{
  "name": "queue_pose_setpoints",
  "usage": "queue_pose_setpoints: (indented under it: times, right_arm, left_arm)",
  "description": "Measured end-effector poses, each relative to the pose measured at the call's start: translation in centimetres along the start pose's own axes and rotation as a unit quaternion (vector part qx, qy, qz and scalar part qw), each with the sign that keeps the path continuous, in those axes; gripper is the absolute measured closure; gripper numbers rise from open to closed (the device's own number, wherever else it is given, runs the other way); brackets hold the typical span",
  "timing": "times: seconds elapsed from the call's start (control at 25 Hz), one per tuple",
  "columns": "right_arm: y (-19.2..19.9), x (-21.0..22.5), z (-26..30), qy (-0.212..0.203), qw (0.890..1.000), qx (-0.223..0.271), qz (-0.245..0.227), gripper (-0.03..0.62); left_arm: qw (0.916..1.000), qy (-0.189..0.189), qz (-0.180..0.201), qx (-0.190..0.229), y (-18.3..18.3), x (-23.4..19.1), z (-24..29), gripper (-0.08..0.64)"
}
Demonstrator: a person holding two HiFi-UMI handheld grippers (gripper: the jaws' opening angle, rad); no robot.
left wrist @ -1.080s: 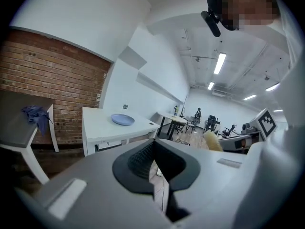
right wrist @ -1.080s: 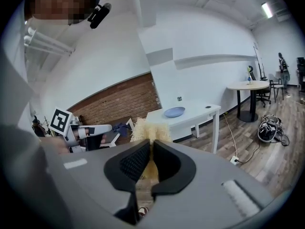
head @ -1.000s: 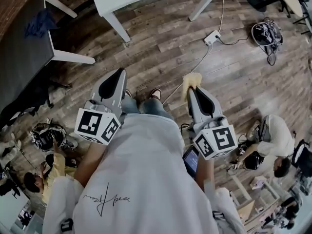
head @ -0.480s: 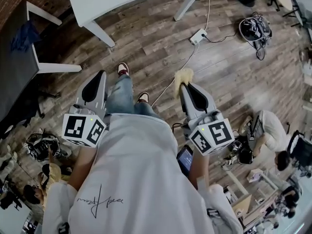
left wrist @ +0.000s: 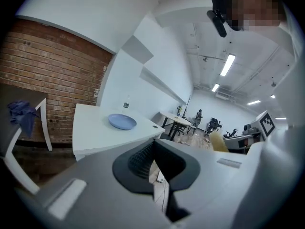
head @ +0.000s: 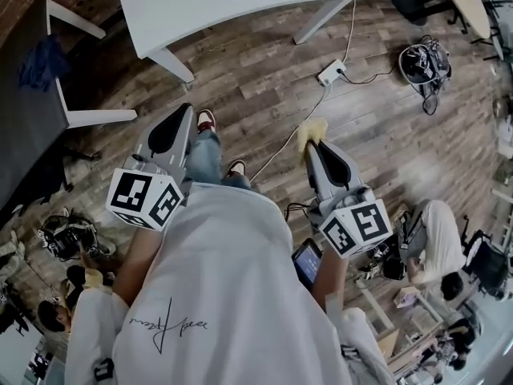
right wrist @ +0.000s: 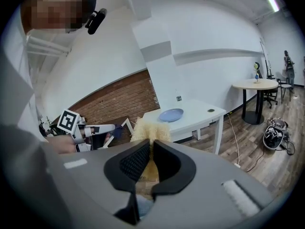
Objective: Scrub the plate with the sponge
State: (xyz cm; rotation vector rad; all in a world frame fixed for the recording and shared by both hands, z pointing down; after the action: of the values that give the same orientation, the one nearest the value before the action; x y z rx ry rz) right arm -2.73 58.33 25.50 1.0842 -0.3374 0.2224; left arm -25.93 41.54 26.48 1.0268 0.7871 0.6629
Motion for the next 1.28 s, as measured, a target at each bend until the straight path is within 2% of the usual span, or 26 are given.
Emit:
queue_pose_setpoints:
  times: [0.36, 0.56, 0.88, 1.12, 1.28]
  right_arm:
    - [-4.2, -1.2, 7.7, -0.013, 1.000, -0.012, 0.008, 0.560]
    - [-5.9, -2.4, 11.2, -0.005, 1.000, -0.019, 0.003, 0.560]
    - [-7.6, -4.1, 16.2, 0.016, 1.000, -0.023, -0.003, 0.560]
    - [-8.5, -4.4, 18.4, 0.017, 1.000, -0.025, -0.005, 0.558]
    - [-9.8, -4.0, 19.8, 0.033, 0.999, -0.004, -0.003, 0.558]
  left_arm:
    - [0.9997, 0.015, -0.018, -0.002, -3.2, -6.7, 2.8, 0.548]
    - [0.9995, 0.021, -0.025, -0.002, -4.6, -10.3, 4.2, 0.547]
    - [0.9983, 0.057, -0.008, -0.007, -5.8, -14.6, 6.1, 0.546]
    - [0.9983, 0.037, -0.043, -0.007, -5.2, -16.9, 6.2, 0.546]
    - [0.9984, 0.033, -0.045, -0.008, -5.2, -17.6, 6.5, 0.548]
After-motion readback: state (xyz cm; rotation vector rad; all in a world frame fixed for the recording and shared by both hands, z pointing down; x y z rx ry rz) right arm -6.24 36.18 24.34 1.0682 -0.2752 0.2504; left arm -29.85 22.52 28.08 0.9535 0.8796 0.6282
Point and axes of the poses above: the fingertips, and each gripper's own axes: z forward along the fingers, x to its right, y out of its underside, the point moved 7 cm from there along -z, backward along the fingers, and after that the axes turned 4 degrees about z, right-handed, at the moved point
